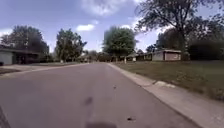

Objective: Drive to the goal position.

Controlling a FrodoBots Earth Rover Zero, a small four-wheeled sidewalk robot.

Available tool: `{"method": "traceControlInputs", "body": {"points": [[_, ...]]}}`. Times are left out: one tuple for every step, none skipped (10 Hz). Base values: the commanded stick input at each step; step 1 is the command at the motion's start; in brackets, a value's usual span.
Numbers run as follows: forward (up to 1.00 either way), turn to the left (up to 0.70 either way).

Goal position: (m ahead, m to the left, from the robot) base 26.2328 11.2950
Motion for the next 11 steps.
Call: {"method": "traceControlInputs", "body": {"points": [[1.0,0.0],[1.0,0.02],[1.0,0.39],[1.0,0.25],[1.0,0.12],[1.0,0.0],[1.0,0.0],[1.0,0.0],[1.0,0.0],[1.0,0.0],[1.0,0.0]]}}
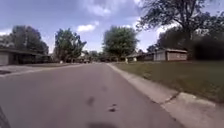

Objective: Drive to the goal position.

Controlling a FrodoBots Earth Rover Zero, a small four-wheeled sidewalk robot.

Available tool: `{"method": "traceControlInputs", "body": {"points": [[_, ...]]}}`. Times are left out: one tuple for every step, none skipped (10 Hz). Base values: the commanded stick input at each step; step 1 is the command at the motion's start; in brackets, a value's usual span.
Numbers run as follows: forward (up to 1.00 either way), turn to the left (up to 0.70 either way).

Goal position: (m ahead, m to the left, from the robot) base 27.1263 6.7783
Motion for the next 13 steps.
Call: {"method": "traceControlInputs", "body": {"points": [[1.0,0.1],[1.0,0.31],[1.0,0.4],[1.0,0.4],[1.0,0.22],[1.0,0.04],[1.0,0.0],[1.0,0.0],[1.0,0.0],[1.0,0.0],[1.0,0.0],[1.0,0.0],[1.0,0.0]]}}
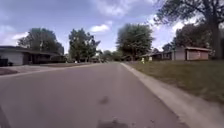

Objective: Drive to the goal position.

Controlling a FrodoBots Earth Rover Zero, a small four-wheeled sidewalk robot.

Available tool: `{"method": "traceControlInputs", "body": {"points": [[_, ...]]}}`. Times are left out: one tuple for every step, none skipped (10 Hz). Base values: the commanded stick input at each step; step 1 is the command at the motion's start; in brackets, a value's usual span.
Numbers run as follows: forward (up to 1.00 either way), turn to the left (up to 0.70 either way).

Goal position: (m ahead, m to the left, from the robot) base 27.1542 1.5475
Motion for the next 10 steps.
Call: {"method": "traceControlInputs", "body": {"points": [[1.0,0.0],[1.0,-0.06],[1.0,-0.28],[1.0,-0.4],[1.0,-0.4],[1.0,-0.4],[1.0,-0.33],[1.0,-0.1],[1.0,0.0],[1.0,0.0]]}}
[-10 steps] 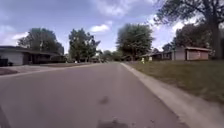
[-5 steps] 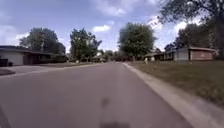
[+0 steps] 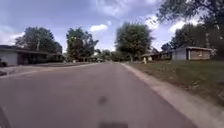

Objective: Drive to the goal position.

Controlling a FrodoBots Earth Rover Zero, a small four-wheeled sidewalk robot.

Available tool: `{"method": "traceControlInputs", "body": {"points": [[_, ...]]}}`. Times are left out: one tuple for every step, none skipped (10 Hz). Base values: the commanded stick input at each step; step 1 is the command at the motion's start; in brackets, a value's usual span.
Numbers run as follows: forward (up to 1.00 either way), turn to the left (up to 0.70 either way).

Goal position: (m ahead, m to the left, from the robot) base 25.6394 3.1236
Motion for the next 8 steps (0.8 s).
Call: {"method": "traceControlInputs", "body": {"points": [[1.0,0.0],[1.0,0.0],[1.0,0.0],[1.0,0.0],[1.0,0.0],[1.0,0.0],[0.98,0.0],[0.96,0.0]]}}
